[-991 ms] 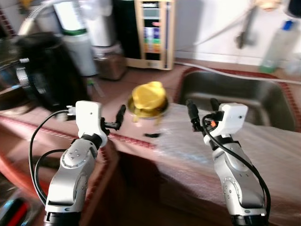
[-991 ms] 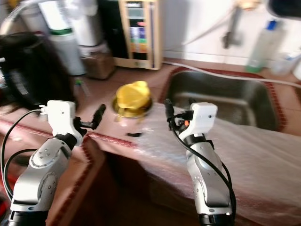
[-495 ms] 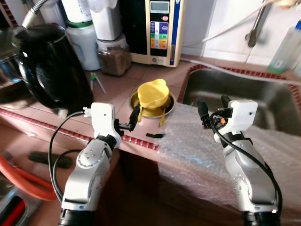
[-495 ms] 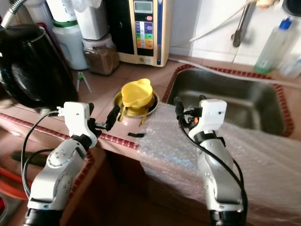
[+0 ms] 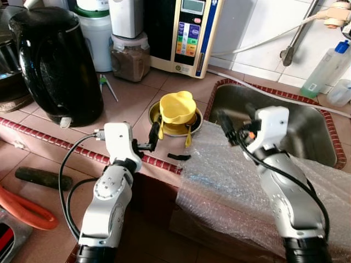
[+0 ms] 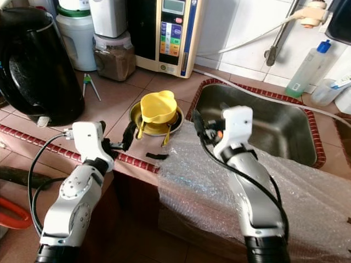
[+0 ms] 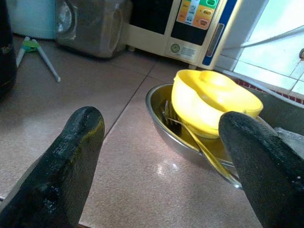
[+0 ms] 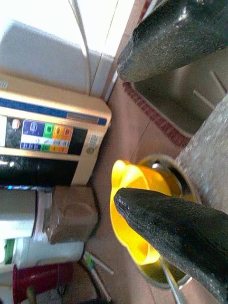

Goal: Kitchen organization

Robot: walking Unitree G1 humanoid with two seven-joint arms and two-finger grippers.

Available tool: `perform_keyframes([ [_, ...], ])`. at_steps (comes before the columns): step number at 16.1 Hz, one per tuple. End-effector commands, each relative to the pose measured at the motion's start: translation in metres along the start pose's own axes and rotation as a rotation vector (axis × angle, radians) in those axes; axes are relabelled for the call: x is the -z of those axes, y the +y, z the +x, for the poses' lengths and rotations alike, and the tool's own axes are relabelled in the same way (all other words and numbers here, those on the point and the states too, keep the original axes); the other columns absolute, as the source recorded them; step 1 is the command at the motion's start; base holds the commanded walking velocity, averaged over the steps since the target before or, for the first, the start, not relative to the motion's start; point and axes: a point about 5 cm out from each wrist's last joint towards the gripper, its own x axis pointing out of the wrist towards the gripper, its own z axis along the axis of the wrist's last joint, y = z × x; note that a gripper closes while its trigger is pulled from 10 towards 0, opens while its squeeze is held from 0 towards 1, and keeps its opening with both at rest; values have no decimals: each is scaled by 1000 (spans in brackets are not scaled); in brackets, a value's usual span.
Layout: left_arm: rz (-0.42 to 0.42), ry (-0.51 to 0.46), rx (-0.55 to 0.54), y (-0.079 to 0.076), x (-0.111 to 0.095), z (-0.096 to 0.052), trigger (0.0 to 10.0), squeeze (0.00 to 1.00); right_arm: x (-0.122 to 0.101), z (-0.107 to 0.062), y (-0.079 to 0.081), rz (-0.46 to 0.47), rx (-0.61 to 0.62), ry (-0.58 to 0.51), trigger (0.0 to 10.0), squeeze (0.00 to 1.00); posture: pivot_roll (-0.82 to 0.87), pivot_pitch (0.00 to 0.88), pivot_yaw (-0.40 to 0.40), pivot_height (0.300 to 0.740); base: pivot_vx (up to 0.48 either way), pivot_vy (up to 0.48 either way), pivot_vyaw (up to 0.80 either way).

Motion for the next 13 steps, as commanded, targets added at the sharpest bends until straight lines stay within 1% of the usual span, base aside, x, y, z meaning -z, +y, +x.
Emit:
perform_keyframes([
  [1, 8, -9, 16, -4, -1, 0, 10000, 0, 3, 1, 1, -2, 0, 15, 10000, 0, -44, 58, -85, 740, 0, 0, 0],
  [2, 13, -10, 17, -3, -2, 0, 10000, 0, 4, 1, 2, 3, -1, 15, 10000, 0, -40, 59, -77, 740, 0, 0, 0],
  [3, 23, -12, 20, 1, -5, 2, 10000, 0, 7, 0, 8, 13, -6, 18, 10000, 0, -34, 63, -56, 740, 0, 0, 0],
  [5, 34, -15, 27, 4, -8, 4, 10000, 0, 9, 0, 12, 20, -10, 18, 10000, 0, -34, 66, -45, 740, 0, -272, 0],
  [6, 37, -12, 27, 5, -8, 5, 10000, 0, 10, 0, 13, 24, -9, 17, 10000, 0, -34, 66, -45, 740, 0, 0, 0],
  [7, 39, -6, 30, 5, -7, 6, 10000, 0, 11, -1, 13, 30, -2, 16, 10000, 0, -36, 64, -25, 740, 0, -304, 0],
  [8, 40, -4, 36, 5, -7, 6, 10000, 0, 12, -2, 14, 34, 5, 15, 10000, 0, -35, 64, -22, 740, 0, -304, 0],
  [9, 41, -1, 40, 4, -6, 6, 10000, 0, 13, -3, 14, 39, 14, 15, 10000, 0, -35, 63, -20, 740, 0, 0, 0],
  [11, 42, 2, 54, 2, -8, 5, 10000, 0, 15, -5, 14, 45, 18, 18, 10000, 0, -15, 71, -14, 740, 0, -409, 0],
  [13, 48, 5, 50, 4, -9, 2, 10000, 0, 17, -3, 14, 46, 17, 24, 10000, 0, 4, 83, -7, 740, 0, -296, 0],
])
